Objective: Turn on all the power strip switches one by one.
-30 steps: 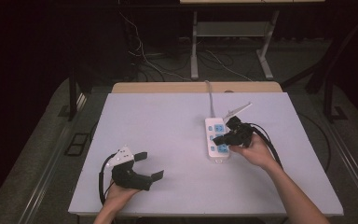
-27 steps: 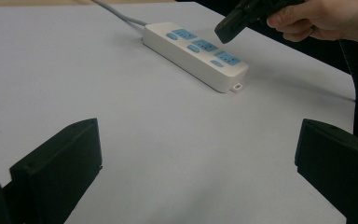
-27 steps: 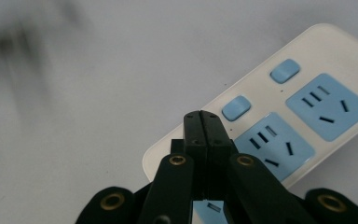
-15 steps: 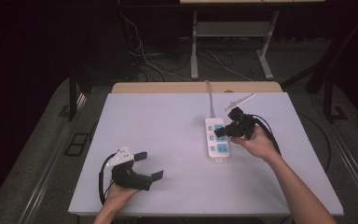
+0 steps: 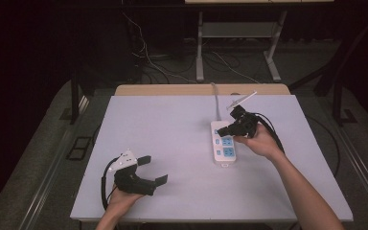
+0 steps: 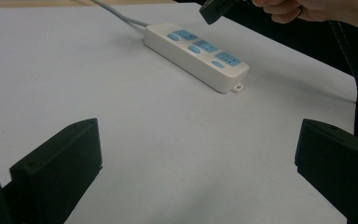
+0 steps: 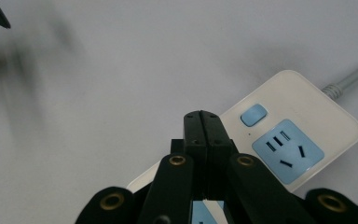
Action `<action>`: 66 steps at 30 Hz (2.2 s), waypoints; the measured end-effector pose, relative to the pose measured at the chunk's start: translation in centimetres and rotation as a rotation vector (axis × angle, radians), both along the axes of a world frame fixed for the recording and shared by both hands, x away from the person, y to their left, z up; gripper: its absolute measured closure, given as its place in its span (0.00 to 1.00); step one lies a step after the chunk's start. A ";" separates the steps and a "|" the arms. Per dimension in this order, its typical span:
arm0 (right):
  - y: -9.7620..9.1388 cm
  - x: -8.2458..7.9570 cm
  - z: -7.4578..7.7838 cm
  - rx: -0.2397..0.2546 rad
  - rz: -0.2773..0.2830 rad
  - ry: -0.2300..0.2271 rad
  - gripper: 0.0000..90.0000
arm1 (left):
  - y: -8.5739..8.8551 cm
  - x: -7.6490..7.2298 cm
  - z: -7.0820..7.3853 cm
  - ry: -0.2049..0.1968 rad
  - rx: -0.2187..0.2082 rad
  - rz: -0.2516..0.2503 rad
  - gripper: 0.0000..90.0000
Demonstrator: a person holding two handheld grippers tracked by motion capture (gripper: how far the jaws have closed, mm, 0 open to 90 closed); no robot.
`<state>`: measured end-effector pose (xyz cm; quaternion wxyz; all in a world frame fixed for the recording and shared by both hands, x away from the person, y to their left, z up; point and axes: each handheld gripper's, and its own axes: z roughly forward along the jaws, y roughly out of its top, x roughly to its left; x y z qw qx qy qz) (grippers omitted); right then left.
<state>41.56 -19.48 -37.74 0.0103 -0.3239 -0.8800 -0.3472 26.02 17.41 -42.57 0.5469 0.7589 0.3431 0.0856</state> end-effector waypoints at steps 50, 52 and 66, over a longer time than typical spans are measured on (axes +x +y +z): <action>1.5 1.2 -3.4 -0.071 0.001 0.026 1.00 | 0.0 -0.1 0.0 0.000 -0.001 -0.004 0.00; 1.6 1.2 -3.6 -0.077 0.006 0.019 1.00 | 0.0 -0.1 0.0 0.000 0.000 -0.005 0.00; 1.6 0.5 -3.5 -0.084 0.003 -0.040 1.00 | 0.0 0.1 -0.1 0.003 -0.001 -0.005 0.00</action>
